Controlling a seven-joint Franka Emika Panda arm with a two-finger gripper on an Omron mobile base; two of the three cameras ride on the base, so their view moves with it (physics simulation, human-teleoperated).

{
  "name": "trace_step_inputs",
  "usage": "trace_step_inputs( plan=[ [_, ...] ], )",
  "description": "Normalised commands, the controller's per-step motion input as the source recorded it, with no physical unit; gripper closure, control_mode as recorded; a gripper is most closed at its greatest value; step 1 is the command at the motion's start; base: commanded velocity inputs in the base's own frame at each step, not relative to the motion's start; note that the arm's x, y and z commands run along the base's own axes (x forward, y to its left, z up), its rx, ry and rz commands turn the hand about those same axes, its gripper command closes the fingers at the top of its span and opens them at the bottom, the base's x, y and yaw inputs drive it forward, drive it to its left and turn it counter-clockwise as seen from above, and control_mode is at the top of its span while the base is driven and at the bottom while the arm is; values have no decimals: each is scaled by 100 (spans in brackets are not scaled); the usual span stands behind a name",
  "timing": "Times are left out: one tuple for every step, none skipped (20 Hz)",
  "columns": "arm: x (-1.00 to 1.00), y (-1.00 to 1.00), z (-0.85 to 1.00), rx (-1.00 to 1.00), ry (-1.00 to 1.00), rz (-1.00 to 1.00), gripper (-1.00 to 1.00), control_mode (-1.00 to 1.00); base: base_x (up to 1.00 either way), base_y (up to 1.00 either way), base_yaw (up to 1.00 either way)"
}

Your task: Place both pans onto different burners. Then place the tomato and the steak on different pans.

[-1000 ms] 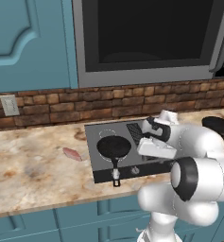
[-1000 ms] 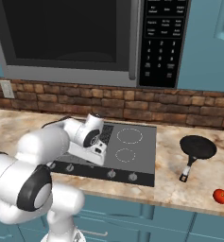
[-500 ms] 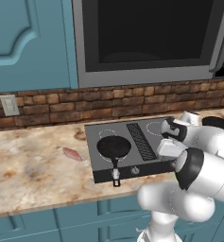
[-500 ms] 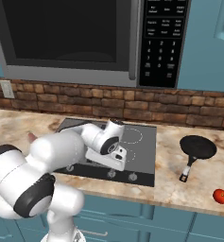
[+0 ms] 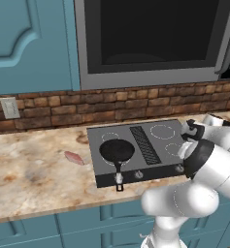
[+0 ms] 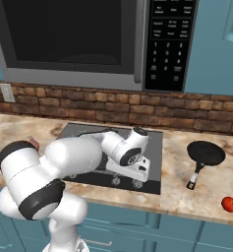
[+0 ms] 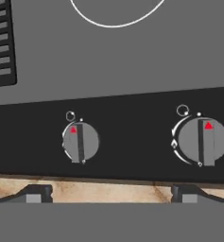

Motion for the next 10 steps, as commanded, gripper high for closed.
trace_step_inputs(
  plan=[
    [0, -49, 0, -3, -5, 0, -100, -100, 0, 0, 0],
    [0, -50, 0, -5, -6, 0, -100, -100, 0, 0, 0],
    [0, -51, 0, -5, -6, 0, -100, -100, 0, 0, 0],
    [0, -45, 0, -7, -7, 0, -100, -100, 0, 0, 0],
    [0, -41, 0, -9, -7, 0, -100, -100, 0, 0, 0],
    [0, -39, 0, -9, -7, 0, -100, -100, 0, 0, 0],
    [0, -36, 0, -9, -7, 0, -100, -100, 0, 0, 0],
    [0, -30, 0, -10, -7, 0, -100, -100, 0, 0, 0],
    [0, -31, 0, -9, -7, 0, -100, -100, 0, 0, 0],
    [0, -28, 0, -10, -8, 0, -100, -100, 0, 0, 0]
  ],
)
